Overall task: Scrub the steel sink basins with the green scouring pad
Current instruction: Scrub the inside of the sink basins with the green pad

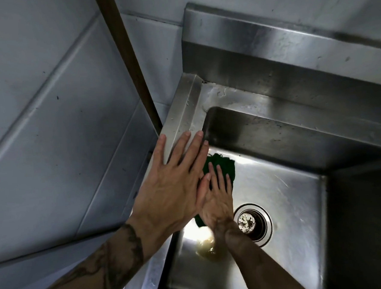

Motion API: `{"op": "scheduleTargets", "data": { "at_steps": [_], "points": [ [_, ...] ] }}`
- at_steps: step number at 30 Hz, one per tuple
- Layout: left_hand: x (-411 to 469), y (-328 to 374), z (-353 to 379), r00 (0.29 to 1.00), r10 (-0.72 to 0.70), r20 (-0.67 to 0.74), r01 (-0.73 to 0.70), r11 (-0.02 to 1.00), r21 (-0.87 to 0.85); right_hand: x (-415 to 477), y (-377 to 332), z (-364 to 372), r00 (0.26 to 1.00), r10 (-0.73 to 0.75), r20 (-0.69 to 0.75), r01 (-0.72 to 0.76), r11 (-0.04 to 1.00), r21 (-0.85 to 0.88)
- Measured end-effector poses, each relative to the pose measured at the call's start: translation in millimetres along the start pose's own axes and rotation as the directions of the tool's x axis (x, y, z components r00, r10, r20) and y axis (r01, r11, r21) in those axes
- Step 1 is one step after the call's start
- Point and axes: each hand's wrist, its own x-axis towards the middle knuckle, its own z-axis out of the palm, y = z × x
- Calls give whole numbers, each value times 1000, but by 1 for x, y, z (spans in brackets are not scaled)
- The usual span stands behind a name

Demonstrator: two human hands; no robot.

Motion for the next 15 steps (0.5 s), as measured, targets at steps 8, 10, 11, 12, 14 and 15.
{"op": "scheduleTargets", "data": {
  "at_steps": [8, 10, 11, 12, 14, 15],
  "points": [
    [0, 1, -3, 1000, -6, -25, 5, 1000, -15, 8, 1, 0, 997, 70, -20, -70, 997, 27],
    [-1, 0, -4, 1000, 1, -8, -1, 1000, -2, -6, 1, 1, 998, 55, -4, -55, 998, 41],
    [-1, -1, -4, 1000, 3, -2, -3, 1000, 3, -7, 5, 0, 999, 39, 3, -39, 998, 51],
    [-1, -1, -4, 1000, 5, 1, -5, 1000, 8, -5, 9, -2, 1000, 19, 2, -19, 998, 55],
    [0, -1, -3, 1000, 7, 6, -7, 1000, 7, 5, 18, -6, 1000, -10, -3, 10, 999, 43],
    [0, -1, -4, 1000, 8, 10, -8, 1000, 4, 10, 21, -8, 1000, -11, -2, 11, 999, 31]
  ]
}}
